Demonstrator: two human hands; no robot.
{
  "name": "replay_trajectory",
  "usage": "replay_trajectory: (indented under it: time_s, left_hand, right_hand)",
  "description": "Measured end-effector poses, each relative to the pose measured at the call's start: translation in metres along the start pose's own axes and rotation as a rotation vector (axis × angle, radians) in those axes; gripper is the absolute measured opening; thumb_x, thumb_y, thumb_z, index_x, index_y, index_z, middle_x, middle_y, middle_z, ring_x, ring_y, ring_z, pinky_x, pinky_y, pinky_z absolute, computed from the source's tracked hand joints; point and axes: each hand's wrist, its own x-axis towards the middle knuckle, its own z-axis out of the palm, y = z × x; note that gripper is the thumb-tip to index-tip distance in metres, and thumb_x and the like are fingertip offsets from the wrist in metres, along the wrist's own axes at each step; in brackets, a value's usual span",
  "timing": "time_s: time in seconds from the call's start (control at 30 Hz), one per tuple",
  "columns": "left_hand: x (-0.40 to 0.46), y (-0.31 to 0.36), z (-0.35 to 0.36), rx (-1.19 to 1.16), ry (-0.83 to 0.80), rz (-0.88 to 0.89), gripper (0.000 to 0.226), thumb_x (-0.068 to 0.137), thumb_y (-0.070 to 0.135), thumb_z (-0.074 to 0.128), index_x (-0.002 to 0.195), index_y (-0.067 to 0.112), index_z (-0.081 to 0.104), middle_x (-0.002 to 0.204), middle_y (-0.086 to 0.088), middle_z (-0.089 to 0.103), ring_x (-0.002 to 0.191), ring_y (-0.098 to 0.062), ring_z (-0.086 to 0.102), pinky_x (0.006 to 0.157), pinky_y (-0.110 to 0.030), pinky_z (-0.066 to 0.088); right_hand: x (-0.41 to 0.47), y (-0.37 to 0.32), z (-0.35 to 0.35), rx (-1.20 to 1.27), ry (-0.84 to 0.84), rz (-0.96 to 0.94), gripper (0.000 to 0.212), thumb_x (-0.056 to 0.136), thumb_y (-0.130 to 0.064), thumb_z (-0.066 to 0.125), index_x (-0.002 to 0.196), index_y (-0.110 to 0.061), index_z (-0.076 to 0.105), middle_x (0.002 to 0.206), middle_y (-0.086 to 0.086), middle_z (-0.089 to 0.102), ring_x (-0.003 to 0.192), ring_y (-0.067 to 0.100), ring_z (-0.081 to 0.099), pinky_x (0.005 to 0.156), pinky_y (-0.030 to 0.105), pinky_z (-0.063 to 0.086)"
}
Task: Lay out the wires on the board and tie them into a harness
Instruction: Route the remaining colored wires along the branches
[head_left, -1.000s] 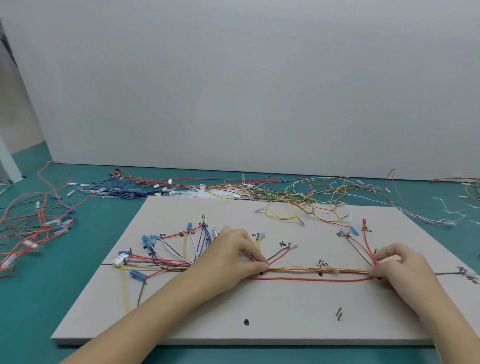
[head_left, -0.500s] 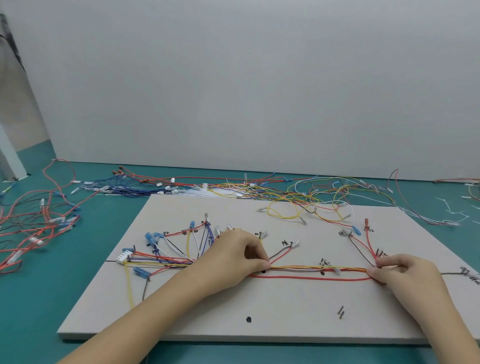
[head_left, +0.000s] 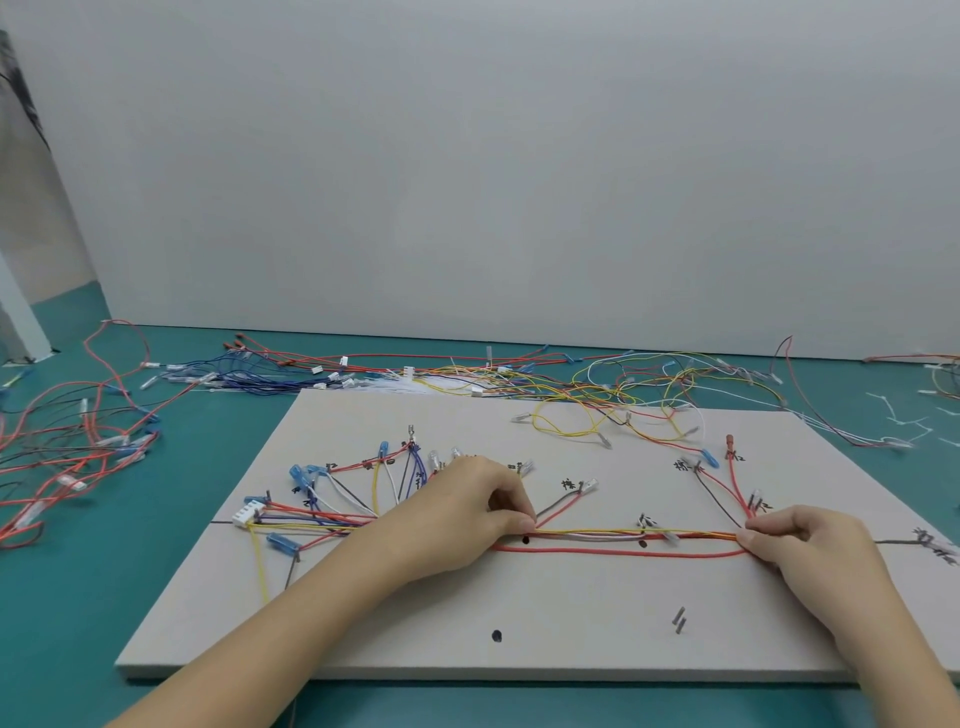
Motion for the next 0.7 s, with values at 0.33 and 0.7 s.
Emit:
replay_trajectory:
  time_s: [0.33,0.7]
  left_hand:
    - [0.006,0.007,-0.005,0.191,-0.05,-0.006,0.005,0.088,0.027,0.068,0.085,0.024,0.071,0.085,0.012,0.065,0.081,-0.006,0.061,0.078,-0.028,0.052]
    - [0.001,0.016,-0.009,0.303,-0.065,-0.013,0.007,0.089,0.025,0.066,0.091,0.022,0.072,0.087,0.008,0.063,0.09,-0.013,0.061,0.081,-0.028,0.05]
  right_hand:
    - [-0.003,0.001,0.0,0.022,-0.011,-0.072,0.007,0.079,-0.005,0.077,0.076,-0.01,0.072,0.07,0.017,0.068,0.067,0.021,0.057,0.057,0.029,0.037]
    - [-0.008,-0.001,0.0,0.046,-0.017,-0.067,0.007,0.078,-0.005,0.078,0.076,-0.008,0.072,0.064,0.011,0.067,0.057,0.017,0.052,0.046,0.015,0.038]
